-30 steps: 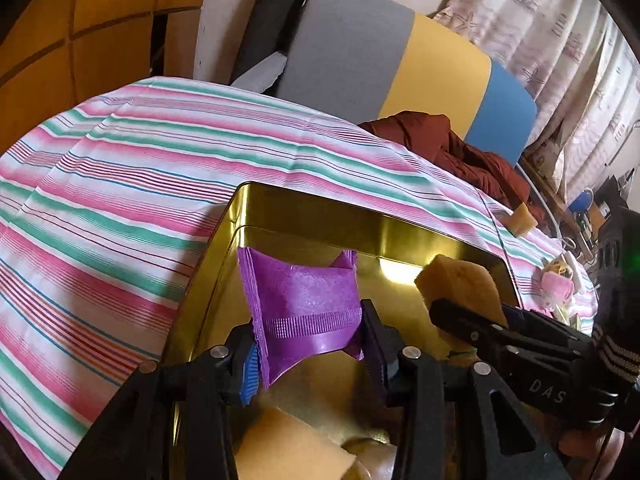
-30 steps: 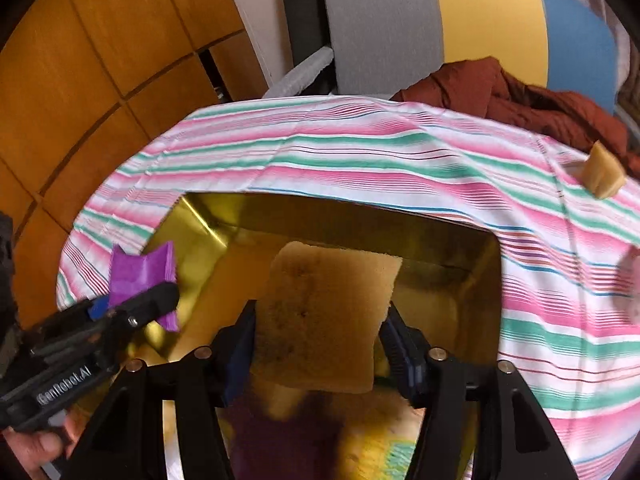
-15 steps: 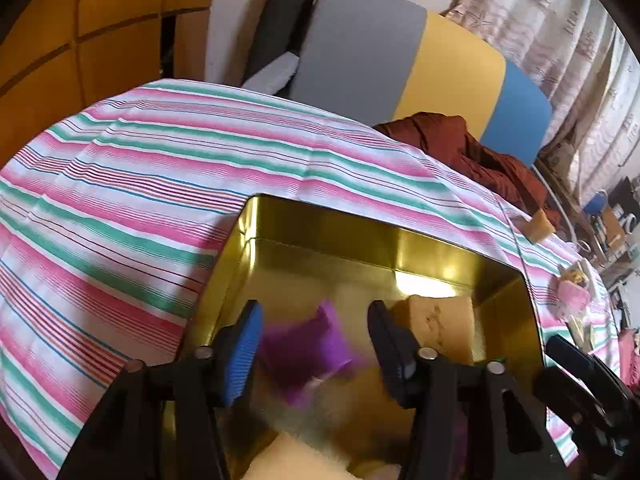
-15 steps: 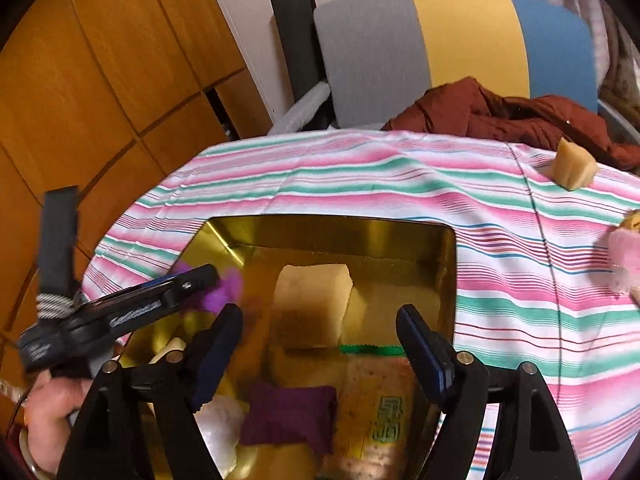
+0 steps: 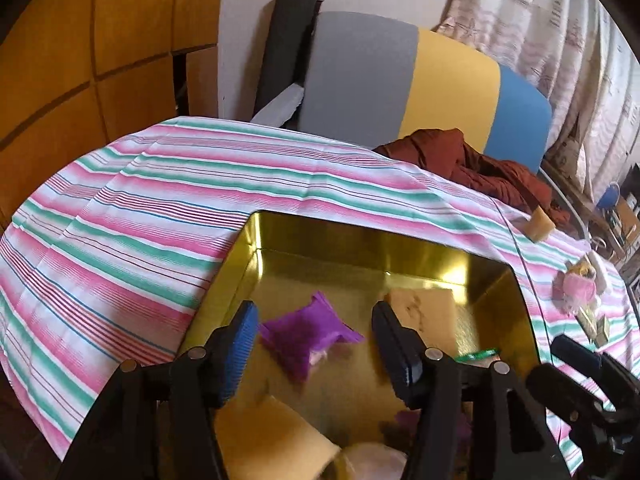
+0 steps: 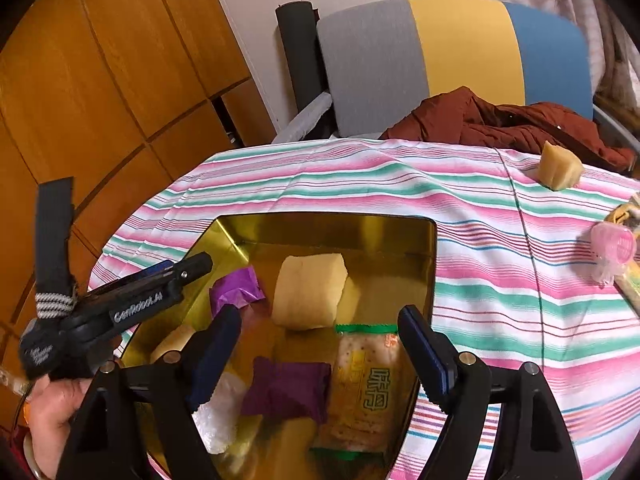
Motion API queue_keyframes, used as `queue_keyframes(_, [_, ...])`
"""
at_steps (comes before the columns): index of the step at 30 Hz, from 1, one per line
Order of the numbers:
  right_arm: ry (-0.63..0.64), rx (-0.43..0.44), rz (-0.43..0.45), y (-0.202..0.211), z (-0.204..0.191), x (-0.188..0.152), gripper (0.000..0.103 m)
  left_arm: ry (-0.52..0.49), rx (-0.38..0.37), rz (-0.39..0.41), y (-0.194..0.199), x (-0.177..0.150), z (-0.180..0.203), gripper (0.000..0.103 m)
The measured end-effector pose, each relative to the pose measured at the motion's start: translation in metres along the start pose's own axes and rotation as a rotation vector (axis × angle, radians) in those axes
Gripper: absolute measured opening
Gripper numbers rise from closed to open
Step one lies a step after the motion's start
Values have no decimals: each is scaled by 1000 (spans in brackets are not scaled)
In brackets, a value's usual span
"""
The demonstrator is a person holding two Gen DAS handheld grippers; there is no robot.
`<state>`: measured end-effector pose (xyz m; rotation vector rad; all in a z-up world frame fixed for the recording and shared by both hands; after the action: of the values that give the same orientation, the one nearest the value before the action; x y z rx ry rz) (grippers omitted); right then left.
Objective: Organize objects
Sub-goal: 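Grasp the green-labelled box with the right tool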
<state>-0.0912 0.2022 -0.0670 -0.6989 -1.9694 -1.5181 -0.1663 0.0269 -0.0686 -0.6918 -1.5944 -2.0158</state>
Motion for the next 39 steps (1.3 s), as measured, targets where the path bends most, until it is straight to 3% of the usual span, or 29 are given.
queue_keyframes(5, [-10, -19, 11, 10, 10, -5, 81, -10, -20, -12, 9, -15, 16, 60])
queue_keyframes(10, [0, -83, 36, 32, 37, -14, 82, -49, -90, -18, 21, -39, 48, 61])
queue_keyframes(20, [-105, -231, 39, 75, 124, -51, 82, -158, -242, -51, 40, -83, 141, 61])
queue_keyframes(29, [-240, -355, -1, 98, 213, -107, 82, -282, -405, -113, 54, -136, 230, 65])
queue_keyframes(34, [-359, -454, 38, 124, 273, -119, 82, -386, -415, -124, 52, -165, 267, 65])
queue_keyframes(39, [-475, -522, 118, 141, 325, -97, 82, -379, -411, -165, 46, -178, 277, 65])
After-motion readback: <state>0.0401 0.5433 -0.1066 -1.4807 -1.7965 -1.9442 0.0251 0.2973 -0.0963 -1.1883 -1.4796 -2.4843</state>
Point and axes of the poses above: each gripper's, at about its wrist camera, not at the fingertips, and y roughly against the way its jaws point, z to its right, x to its top, the point moved 4 cm from there along -y, roughly the way its jaws point, and after that the axes turned 6 degrees about y, right-handed, at the moved point
